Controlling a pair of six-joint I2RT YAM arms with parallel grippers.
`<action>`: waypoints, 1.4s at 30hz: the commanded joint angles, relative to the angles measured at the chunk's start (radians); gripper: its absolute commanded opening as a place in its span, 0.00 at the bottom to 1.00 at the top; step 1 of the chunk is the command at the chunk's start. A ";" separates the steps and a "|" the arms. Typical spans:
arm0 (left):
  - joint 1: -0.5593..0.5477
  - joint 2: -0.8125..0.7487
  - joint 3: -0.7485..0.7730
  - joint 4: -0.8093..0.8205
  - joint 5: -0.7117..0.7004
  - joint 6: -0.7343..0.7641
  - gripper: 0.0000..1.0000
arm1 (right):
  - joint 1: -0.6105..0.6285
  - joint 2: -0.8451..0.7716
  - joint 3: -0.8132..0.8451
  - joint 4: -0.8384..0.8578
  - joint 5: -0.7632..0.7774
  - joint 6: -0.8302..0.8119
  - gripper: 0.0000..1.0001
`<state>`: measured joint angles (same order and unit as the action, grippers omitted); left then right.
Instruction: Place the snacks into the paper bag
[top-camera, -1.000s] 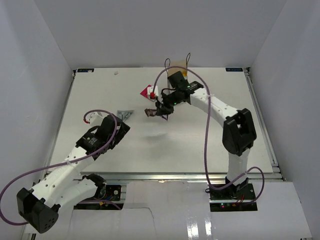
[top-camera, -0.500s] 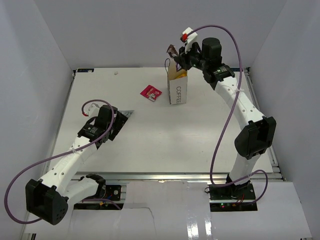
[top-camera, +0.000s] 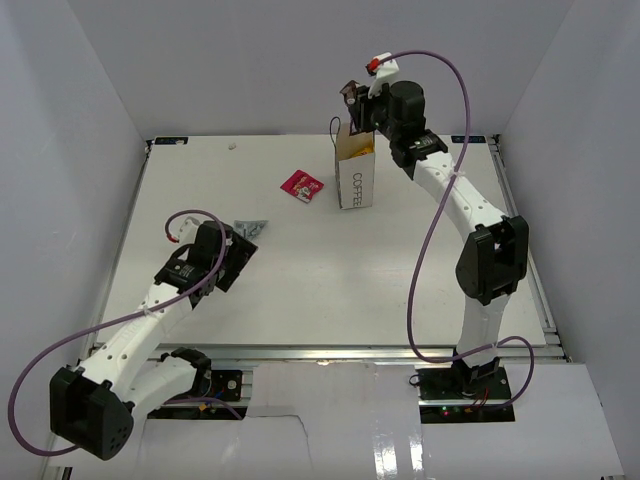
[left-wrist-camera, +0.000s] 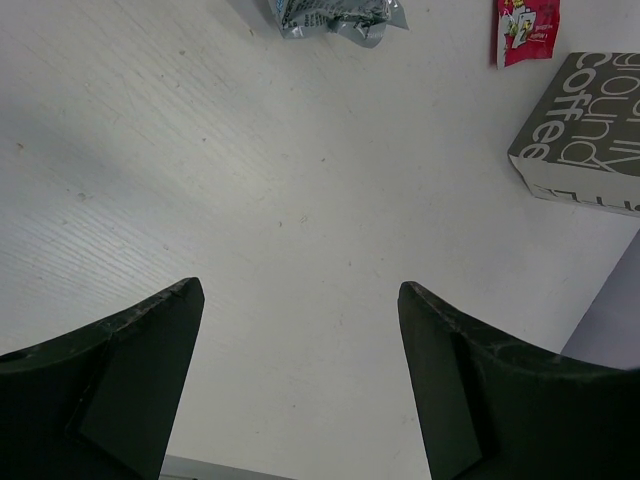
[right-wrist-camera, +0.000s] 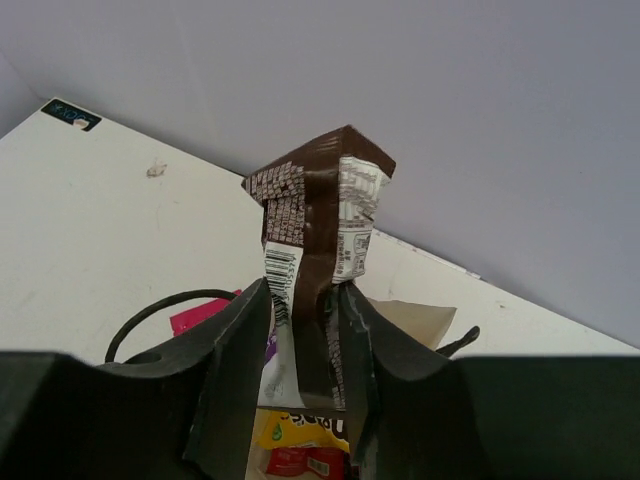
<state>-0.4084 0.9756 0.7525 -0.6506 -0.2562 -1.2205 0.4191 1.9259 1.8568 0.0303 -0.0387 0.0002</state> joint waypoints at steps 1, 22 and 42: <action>0.005 -0.038 -0.019 0.009 0.012 -0.010 0.89 | 0.010 -0.001 0.024 0.106 0.037 0.004 0.41; 0.246 0.375 0.139 0.081 0.182 -0.162 0.91 | -0.089 -0.486 -0.459 -0.484 -0.902 -0.701 0.98; 0.296 0.914 0.436 0.154 0.365 -0.227 0.65 | -0.212 -0.883 -1.140 -0.544 -0.931 -0.779 0.98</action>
<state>-0.1165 1.8732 1.1843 -0.4538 0.0799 -1.4094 0.2169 1.0615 0.7177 -0.5472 -0.9310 -0.7815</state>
